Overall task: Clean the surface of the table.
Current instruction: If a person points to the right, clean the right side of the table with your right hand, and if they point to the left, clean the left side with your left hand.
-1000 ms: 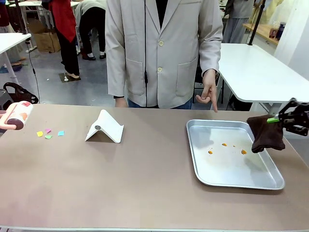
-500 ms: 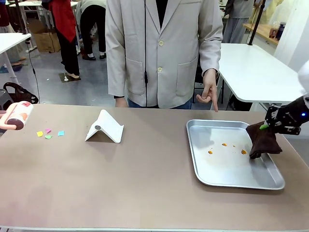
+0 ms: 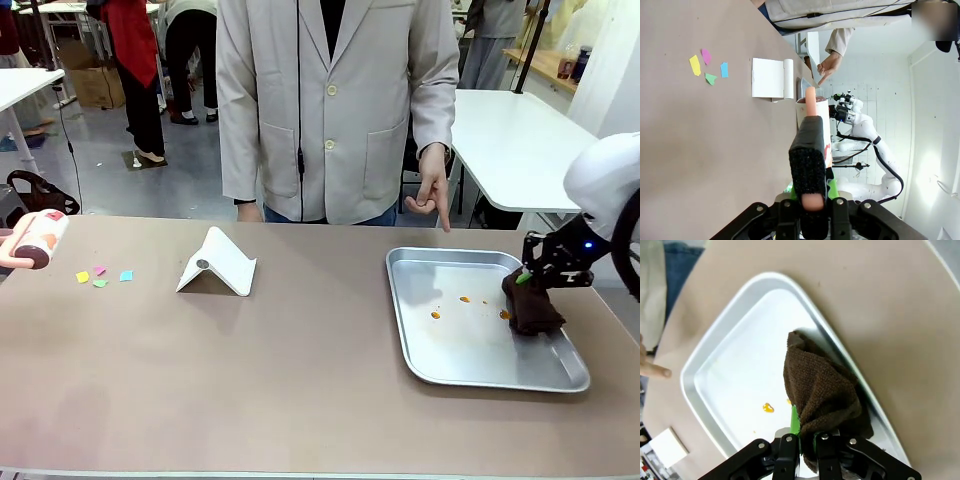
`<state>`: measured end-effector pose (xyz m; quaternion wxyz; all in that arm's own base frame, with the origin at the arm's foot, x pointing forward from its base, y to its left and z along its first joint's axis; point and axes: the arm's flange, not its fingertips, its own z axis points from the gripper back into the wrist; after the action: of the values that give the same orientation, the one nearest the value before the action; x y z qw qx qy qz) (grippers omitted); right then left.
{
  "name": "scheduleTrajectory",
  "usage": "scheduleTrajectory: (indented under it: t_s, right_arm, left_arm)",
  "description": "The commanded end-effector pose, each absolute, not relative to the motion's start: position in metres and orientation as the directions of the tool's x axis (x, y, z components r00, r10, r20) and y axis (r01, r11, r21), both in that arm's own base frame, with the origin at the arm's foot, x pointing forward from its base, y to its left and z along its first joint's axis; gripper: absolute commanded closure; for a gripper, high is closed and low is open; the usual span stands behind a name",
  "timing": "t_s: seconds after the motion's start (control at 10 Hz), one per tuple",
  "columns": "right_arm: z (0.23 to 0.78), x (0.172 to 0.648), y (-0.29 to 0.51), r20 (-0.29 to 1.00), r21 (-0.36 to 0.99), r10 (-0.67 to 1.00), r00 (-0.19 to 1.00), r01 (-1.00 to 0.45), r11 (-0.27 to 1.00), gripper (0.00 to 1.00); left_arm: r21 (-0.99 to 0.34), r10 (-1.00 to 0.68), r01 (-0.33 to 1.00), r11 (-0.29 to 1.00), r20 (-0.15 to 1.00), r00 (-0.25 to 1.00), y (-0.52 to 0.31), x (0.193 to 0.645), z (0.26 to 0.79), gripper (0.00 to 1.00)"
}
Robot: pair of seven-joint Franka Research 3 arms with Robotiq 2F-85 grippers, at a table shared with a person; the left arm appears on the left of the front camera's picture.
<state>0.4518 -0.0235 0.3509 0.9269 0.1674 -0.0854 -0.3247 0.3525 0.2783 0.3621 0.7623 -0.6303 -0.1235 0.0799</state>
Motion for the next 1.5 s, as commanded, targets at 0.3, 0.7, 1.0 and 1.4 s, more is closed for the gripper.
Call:
scheduleTrajectory:
  t_s: [0.3, 0.7, 1.0, 1.4]
  right_arm:
    - [0.319, 0.471, 0.02, -0.057, 0.399, -0.587, 0.808, 0.557, 0.728, 0.89]
    - [0.306, 0.47, 0.064, -0.098, 0.443, -0.487, 0.868, 0.476, 0.759, 0.89]
    - [0.3, 0.469, 0.096, -0.094, 0.442, -0.419, 0.903, 0.416, 0.795, 0.89]
    - [0.293, 0.461, 0.135, -0.078, 0.449, -0.317, 0.945, 0.317, 0.836, 0.89]
  left_arm:
    - [-0.984, 0.291, 0.036, 0.175, 0.087, 0.953, 0.277, 0.351, 0.366, 1.0]
    - [-0.984, 0.291, 0.036, 0.175, 0.087, 0.953, 0.277, 0.351, 0.366, 1.0]
    - [-0.984, 0.291, 0.036, 0.175, 0.087, 0.953, 0.277, 0.351, 0.366, 1.0]
    - [-0.984, 0.291, 0.036, 0.175, 0.087, 0.953, 0.277, 0.351, 0.366, 1.0]
